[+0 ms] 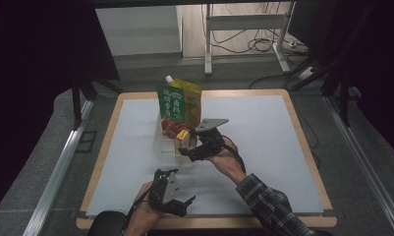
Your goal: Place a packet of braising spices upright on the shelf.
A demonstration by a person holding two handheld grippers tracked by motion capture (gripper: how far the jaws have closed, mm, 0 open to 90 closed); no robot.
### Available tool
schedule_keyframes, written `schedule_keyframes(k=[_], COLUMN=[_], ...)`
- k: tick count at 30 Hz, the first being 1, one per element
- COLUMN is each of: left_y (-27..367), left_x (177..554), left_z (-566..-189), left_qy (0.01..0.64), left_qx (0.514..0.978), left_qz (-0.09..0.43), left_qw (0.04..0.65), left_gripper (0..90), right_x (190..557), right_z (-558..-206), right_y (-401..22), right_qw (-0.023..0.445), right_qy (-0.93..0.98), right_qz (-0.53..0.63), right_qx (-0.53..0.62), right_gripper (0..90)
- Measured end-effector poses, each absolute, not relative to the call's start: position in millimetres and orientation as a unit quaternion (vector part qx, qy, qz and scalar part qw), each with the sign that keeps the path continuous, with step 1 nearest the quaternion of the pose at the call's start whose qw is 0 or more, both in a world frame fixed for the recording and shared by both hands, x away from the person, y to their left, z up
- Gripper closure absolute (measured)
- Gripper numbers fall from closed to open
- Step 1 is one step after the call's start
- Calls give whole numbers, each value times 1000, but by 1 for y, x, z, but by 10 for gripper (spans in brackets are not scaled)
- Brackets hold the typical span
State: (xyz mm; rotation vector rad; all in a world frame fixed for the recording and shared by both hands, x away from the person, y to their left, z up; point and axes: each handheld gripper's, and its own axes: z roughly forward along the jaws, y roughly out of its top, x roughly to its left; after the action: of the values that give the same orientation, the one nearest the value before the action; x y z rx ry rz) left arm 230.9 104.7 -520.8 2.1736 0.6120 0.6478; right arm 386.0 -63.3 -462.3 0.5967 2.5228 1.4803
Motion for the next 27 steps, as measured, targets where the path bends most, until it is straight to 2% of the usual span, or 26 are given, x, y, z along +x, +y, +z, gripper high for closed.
schedule_keyframes(k=[27], left_y=[104], left_x=[231], left_z=[-521], left_qy=[241], left_qx=[852], left_qz=[254], left_qw=[389], left_gripper=[19], right_x=[383], right_z=[-456], right_y=[-89], right_qw=[83], right_qy=[854], right_qz=[476], right_qx=[194], right_gripper=[74])
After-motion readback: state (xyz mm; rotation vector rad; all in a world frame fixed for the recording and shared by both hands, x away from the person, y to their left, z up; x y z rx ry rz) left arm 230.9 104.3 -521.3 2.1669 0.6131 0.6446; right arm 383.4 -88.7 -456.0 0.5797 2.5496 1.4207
